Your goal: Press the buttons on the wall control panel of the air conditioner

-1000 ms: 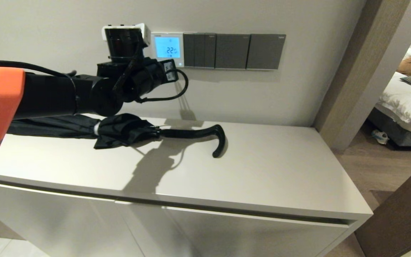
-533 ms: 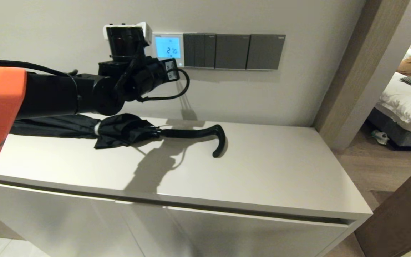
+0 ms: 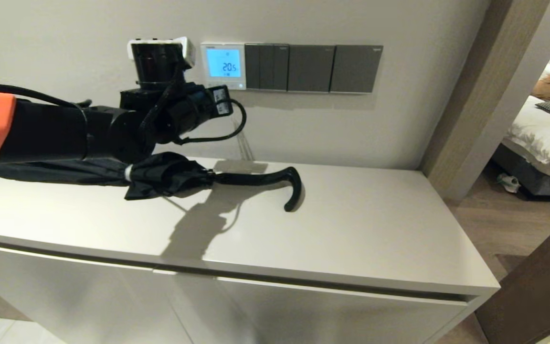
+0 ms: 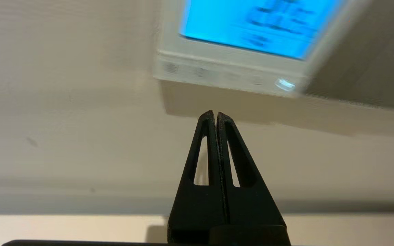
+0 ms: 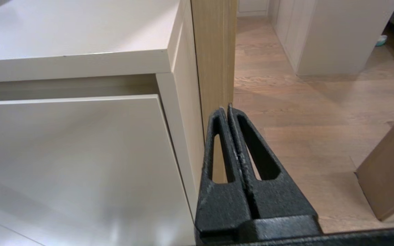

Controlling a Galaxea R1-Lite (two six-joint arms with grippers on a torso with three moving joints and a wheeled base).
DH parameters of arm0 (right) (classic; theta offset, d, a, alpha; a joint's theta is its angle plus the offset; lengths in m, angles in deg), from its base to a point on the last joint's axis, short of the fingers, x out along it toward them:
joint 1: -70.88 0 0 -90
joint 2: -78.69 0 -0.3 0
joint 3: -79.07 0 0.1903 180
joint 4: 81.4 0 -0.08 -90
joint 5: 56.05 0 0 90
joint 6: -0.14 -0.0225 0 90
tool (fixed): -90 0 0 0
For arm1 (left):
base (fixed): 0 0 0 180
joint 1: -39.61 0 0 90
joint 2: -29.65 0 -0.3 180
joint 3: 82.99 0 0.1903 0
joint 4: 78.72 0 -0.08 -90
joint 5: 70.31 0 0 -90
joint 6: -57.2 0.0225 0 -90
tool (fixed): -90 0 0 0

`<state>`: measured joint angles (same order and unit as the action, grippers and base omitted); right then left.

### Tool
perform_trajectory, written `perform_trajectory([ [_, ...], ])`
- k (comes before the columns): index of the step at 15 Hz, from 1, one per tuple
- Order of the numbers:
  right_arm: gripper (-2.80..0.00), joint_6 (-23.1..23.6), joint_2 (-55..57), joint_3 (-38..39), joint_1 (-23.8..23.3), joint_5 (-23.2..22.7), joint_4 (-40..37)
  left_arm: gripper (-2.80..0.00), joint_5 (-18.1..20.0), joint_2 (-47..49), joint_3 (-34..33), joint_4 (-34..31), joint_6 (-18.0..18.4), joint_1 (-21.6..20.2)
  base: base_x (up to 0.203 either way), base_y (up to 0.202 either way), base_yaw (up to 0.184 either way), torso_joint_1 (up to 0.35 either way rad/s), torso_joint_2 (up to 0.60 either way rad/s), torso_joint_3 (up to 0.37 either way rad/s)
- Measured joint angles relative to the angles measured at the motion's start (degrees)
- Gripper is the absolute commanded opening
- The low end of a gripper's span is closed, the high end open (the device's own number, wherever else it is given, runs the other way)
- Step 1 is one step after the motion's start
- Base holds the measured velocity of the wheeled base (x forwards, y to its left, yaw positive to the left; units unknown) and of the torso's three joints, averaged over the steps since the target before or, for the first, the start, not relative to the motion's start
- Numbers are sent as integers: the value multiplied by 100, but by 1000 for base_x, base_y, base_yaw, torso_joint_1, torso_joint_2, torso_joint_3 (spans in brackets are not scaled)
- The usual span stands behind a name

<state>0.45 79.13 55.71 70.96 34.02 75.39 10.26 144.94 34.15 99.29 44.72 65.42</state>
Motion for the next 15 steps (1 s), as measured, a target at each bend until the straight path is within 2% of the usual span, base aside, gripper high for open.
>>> perform_trajectory([
  [4, -280, 2, 0, 0, 0, -2, 0, -280, 9, -851, -1333, 589, 151, 2, 0, 0, 0, 0, 0, 0],
  [8, -280, 1, 0, 0, 0, -2, 0, -280, 12, -1791, -2313, 671, 219, -20, 0, 0, 0, 0, 0, 0],
  [12, -280, 0, 0, 0, 0, -2, 0, -280, 27, -2622, -3154, 660, 386, -279, 0, 0, 0, 0, 0, 0],
  [15, -280, 0, 0, 0, 0, 0, 0, -280, 104, -3461, -3922, 594, 489, -635, 0, 0, 0, 0, 0, 0],
])
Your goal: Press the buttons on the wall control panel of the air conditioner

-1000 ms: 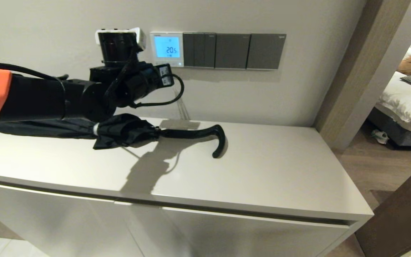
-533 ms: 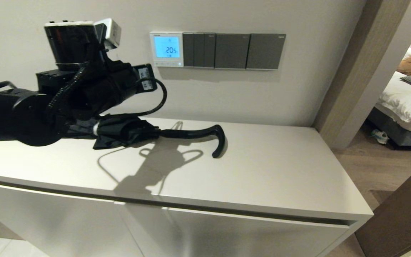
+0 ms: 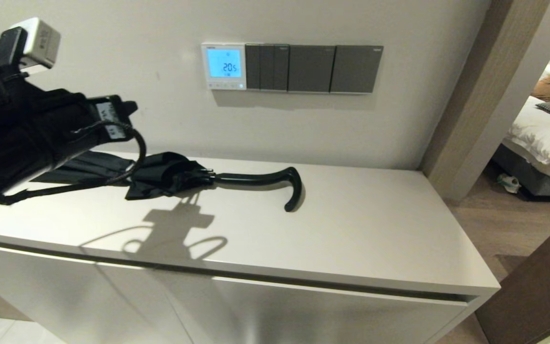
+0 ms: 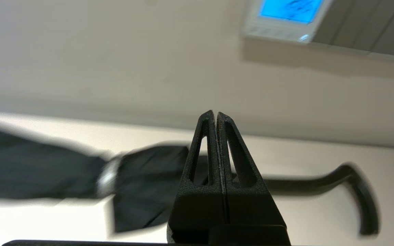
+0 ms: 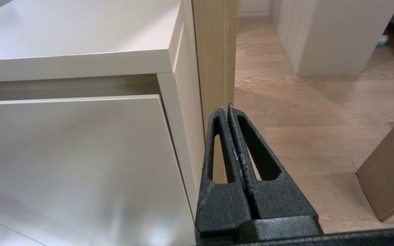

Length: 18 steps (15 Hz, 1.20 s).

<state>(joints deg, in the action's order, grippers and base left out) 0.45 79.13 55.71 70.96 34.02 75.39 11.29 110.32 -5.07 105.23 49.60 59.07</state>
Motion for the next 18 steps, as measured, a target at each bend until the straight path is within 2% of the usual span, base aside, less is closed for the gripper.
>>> perform_trajectory([
  [5, -280, 0, 0, 0, -5, 0, 0, -280, 397, -1750, -1252, -378, 103, -824, 0, 0, 0, 0, 0, 0],
  [10, -280, 1, 0, 0, -7, -5, 0, -280, 501, -3765, -2478, -1388, 123, -1032, 0, 0, 0, 0, 0, 0],
  [14, -280, 0, 0, 0, 0, -5, 0, -280, 281, -4861, -3217, -2010, 123, -1056, 0, 0, 0, 0, 0, 0],
  [18, -280, 2, 0, 0, -2, -2, 0, -280, -139, -5407, -4037, -2071, 17, -1059, 0, 0, 0, 0, 0, 0],
])
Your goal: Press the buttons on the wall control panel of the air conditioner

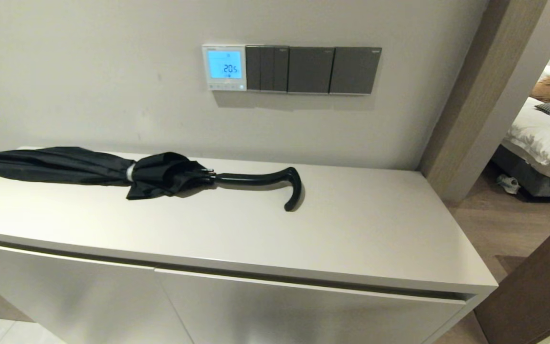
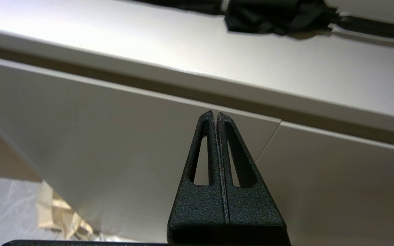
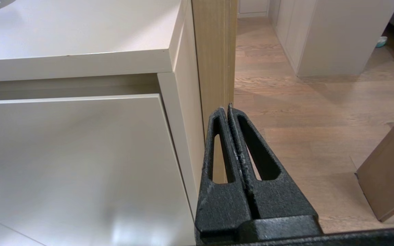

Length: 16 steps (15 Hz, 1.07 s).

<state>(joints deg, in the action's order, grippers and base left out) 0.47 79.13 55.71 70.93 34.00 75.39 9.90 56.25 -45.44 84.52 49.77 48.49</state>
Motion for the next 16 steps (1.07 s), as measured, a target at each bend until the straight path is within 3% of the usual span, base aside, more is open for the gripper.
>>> perform_trajectory([
  [4, -280, 0, 0, 0, 0, 2, 0, -280, -480, -272, -502, -7, -64, 0, 0, 0, 0, 0, 0, 0],
  [10, -280, -2, 0, 0, -5, 2, 0, -280, -915, -516, -986, -206, -192, -39, 0, 0, 0, 0, 0, 0],
  [12, -280, 0, 0, 0, -5, 2, 0, -280, -1086, -545, -1042, -235, -341, -239, 0, 0, 0, 0, 0, 0],
  [14, -280, -1, 0, 0, -2, 0, 0, -280, -1074, -630, -1120, -251, -283, -443, 0, 0, 0, 0, 0, 0],
  [16, -280, -2, 0, 0, 2, 2, 0, -280, -902, -945, -1190, -323, 12, -676, 0, 0, 0, 0, 0, 0],
])
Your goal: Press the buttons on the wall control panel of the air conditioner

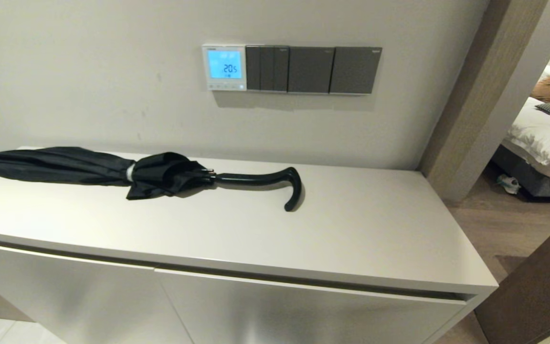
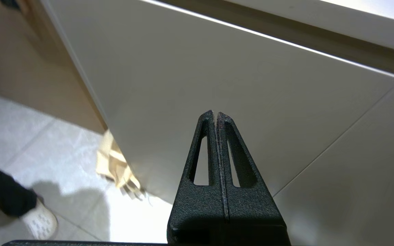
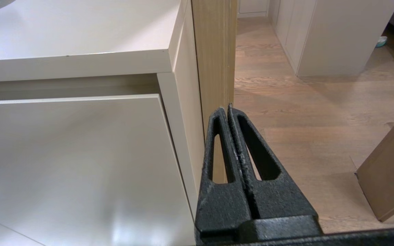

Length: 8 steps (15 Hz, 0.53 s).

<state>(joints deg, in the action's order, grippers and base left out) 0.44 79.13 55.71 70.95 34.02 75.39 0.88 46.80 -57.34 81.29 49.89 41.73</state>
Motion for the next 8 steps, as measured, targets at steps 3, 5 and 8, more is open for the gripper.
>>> perform_trajectory([
  [3, -280, 1, 0, 0, -1, 1, 0, -280, 157, -303, -33, -74, 237, -121, 0, 0, 0, 0, 0, 0],
  [5, -280, 0, 0, 0, 1, -2, 0, -280, 485, -588, -21, -228, 532, -137, 0, 0, 0, 0, 0, 0],
  [8, -280, 2, 0, 0, -2, -5, 0, -280, 1273, -1190, 60, -681, 919, -148, 0, 0, 0, 0, 0, 0],
])
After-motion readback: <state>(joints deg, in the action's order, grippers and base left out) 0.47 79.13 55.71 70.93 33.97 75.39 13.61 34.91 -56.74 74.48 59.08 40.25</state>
